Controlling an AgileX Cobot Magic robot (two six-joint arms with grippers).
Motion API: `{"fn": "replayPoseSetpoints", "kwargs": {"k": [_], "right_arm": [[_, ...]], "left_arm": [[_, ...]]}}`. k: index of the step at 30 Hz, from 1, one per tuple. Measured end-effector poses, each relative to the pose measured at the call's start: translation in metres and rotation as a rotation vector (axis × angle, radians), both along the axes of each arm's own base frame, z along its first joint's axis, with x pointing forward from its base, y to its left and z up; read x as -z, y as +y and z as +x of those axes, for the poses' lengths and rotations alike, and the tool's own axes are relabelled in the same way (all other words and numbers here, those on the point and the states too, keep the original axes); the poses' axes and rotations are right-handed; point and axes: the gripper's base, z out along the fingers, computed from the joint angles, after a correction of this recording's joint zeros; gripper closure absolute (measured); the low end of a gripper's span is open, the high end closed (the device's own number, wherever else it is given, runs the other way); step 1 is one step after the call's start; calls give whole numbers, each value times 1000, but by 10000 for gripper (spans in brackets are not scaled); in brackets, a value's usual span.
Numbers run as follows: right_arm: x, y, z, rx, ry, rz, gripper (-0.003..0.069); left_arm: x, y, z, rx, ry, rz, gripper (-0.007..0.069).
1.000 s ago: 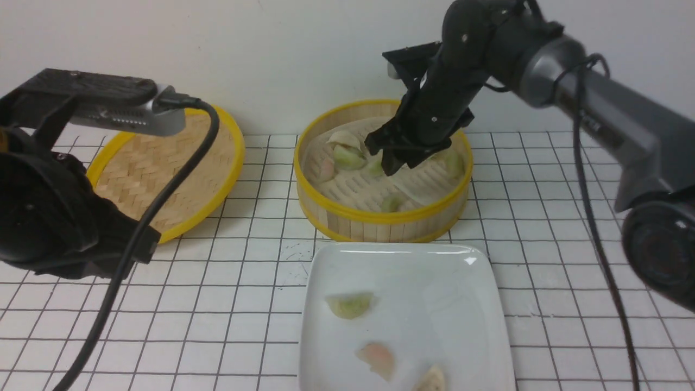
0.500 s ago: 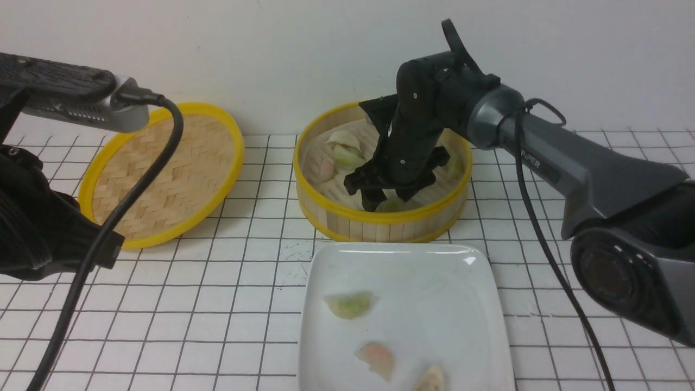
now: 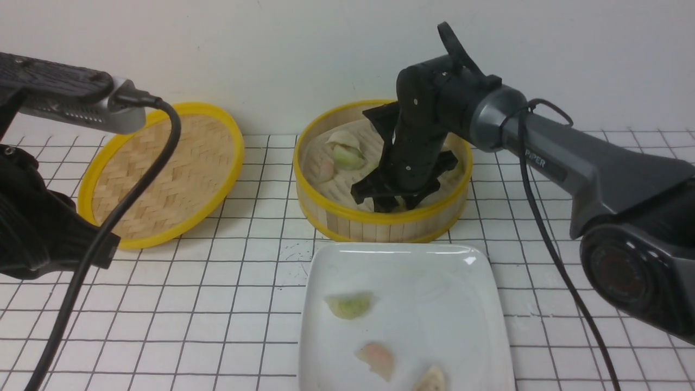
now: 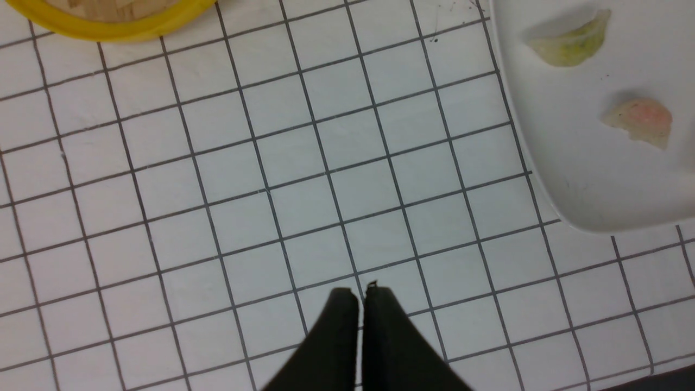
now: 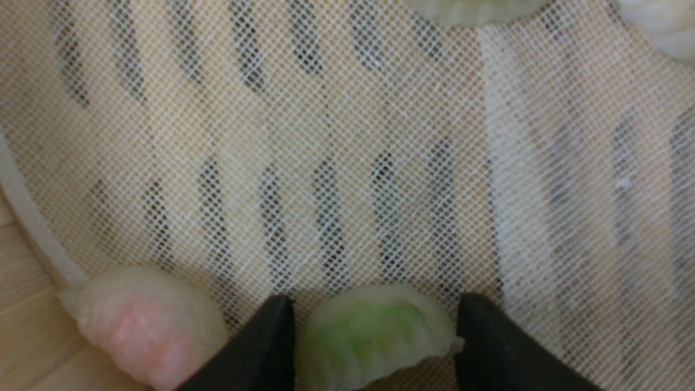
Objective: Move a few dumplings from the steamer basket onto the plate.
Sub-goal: Use the right arm to grab a dumpling from inside the steamer, then use the right arm to put the dumpling into the plate
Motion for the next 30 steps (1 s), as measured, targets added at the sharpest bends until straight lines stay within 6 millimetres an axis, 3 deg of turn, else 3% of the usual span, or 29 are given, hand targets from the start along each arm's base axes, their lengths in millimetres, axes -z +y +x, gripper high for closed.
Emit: {"fn": "replayPoseSetpoints", "kwargs": {"k": [4,6,8,9,10,11,12,13,15,17,19,20,25,30], "right_arm": [[-19,-2,3,-4,-57,-11,311],[-39,-4,0,-1,-93,7,311],[-84,-9,-11,1,-156,54,311],[-88,-9,-13,1,-160,59,311],[-103,-13,-20,1,-174,76,311],[-131,-21,-39,2,-190,107,311],[-130,-23,-42,2,-179,104,311],[-152,-31,-63,2,-180,134,311],[-162,-46,-96,4,-129,152,311],[-154,-54,-117,8,-57,159,311],[-128,-60,-136,15,42,148,311],[-104,-62,-143,21,98,138,311],[-40,-60,-145,64,189,134,311],[-17,-54,-140,89,225,146,293]], "left_arm": [[0,0,0,0,0,0,631],[0,0,0,0,0,0,631],[0,0,0,0,0,0,631],[0,0,0,0,0,0,631],[0,0,0,0,0,0,631],[0,0,0,1,0,0,631],[0,0,0,1,0,0,631],[0,0,0,1,0,0,631],[0,0,0,1,0,1,631],[0,0,0,3,0,-1,631],[0,0,0,5,1,-2,631],[0,0,0,6,-1,-2,631],[-1,-1,2,7,-25,-8,631],[-2,-2,5,8,-51,-23,631]]}}
